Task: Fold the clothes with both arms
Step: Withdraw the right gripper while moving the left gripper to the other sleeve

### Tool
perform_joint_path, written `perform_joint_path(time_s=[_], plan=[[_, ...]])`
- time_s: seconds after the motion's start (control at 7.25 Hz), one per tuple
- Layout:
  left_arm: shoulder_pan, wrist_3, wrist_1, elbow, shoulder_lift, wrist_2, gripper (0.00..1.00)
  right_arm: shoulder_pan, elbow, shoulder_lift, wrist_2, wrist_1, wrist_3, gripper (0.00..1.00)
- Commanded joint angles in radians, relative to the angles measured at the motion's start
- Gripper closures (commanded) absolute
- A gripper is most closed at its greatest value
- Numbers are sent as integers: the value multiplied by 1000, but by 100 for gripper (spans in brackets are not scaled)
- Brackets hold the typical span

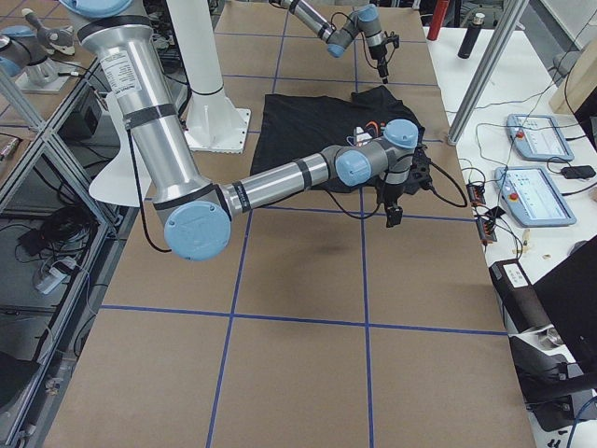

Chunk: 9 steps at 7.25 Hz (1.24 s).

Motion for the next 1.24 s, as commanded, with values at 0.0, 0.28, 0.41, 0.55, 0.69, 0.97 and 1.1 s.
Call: perform_joint_path(time_s=[0.0,0.28,0.41,0.55,0.69,0.97,1.1], plan=[[20,-8,-6,19,-2,49,25,0,-2,4,0,1,3,0],[14,-8,-6,19,-1,50,31,-1,-2,8,-2,1,9,0],[14,-8,-6,19,-1,50,34,-1,-2,10,-2,0,9,0],[16,-8,-5,19,-1,49,39,-1,-2,10,-2,1,11,0],[16,-7,-5,19,1,49,41,-1,-2,10,-2,1,9,0],[20,-5,-3,20,5,49,43,-1,-4,11,-2,1,9,0],[20,-5,-3,20,7,50,44,-1,-4,11,-2,1,11,0]])
